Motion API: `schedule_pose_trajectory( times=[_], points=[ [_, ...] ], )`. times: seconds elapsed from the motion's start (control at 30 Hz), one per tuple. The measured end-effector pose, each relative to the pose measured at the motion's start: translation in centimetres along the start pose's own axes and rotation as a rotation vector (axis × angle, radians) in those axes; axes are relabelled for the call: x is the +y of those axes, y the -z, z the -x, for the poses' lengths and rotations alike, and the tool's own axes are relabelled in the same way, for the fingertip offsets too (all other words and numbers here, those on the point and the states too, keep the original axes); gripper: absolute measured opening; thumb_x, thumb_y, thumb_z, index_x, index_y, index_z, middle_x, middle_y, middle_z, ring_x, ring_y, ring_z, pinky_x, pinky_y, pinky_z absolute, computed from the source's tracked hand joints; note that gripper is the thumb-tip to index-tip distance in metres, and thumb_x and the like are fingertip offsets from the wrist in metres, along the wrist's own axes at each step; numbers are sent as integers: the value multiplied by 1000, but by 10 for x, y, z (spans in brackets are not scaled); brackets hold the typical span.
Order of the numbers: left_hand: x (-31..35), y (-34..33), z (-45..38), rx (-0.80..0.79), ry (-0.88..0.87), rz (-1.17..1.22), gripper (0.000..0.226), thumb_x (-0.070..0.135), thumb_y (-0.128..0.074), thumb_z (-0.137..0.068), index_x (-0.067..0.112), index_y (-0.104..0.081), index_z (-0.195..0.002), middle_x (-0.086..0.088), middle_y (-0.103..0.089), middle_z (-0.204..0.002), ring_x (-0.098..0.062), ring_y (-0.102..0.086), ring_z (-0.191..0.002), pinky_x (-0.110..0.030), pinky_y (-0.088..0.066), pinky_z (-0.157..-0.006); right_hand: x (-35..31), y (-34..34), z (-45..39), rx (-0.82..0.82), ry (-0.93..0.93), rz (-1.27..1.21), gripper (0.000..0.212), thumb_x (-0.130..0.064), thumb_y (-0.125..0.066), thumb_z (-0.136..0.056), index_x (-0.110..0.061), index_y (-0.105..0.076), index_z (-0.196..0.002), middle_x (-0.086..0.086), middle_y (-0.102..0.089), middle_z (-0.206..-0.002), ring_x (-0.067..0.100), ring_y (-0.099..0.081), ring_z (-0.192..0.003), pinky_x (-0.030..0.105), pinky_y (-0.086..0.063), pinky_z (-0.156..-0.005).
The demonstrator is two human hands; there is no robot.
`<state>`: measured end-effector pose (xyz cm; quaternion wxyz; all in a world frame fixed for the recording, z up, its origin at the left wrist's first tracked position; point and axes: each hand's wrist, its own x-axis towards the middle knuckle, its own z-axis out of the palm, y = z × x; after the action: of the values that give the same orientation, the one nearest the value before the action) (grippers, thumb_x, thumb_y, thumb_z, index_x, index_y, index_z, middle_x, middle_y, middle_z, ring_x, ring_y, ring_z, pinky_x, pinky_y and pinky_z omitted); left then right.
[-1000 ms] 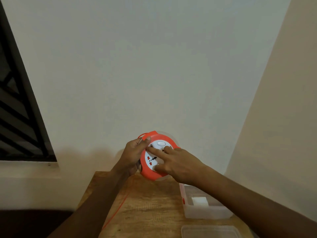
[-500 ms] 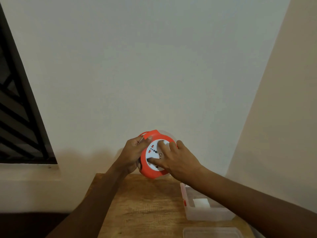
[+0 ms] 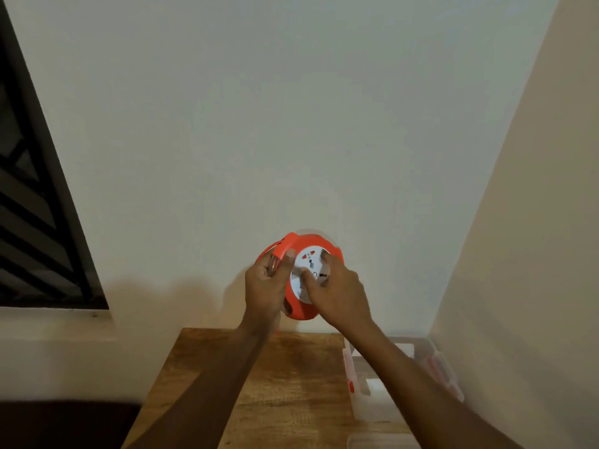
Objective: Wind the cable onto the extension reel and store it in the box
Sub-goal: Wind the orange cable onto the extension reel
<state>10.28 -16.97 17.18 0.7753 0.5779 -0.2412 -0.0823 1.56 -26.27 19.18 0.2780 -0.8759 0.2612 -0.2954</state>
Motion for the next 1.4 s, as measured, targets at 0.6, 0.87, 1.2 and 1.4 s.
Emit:
schedule_pose_trajectory(
  times=[0.6,0.87,1.2,1.4],
  points=[
    [-5,23,-7,-93,102,-90,59,60,-63,-82,24,-63,-129,1,-74,-122,-28,-73,-106,-49,-62,-88,6,15,7,-265,775,648,44,-20,-81,-77,-28,-65,-117,4,-46,-147,34,-55,-121,46,-52,-90],
    [4,30,-9,-146,121,-149,40,52,-64,-84,29,-66,-117,1,-77,-113,-24,-77,-93,-34,-65,-74,11,25,3,-334,924,915,54,-30,-78,-78,-32,-56,-127,14,-34,-152,38,-54,-116,51,-48,-92],
    [2,33,-11,-107,169,-90,64,61,-63,-77,25,-62,-130,-1,-75,-119,-29,-75,-99,-47,-64,-83,13,9,0,-182,854,937,70,-35,-76,-77,-35,-41,-137,23,-49,-138,40,-63,-98,50,-48,-86],
    [-2,24,-6,43,127,-41,27,47,-63,-93,33,-64,-116,8,-74,-110,-23,-75,-94,-30,-64,-71,6,-10,3,-143,546,782,82,-48,-75,-75,-29,-37,-146,18,-64,-123,37,-69,-87,46,-52,-83]
  ],
)
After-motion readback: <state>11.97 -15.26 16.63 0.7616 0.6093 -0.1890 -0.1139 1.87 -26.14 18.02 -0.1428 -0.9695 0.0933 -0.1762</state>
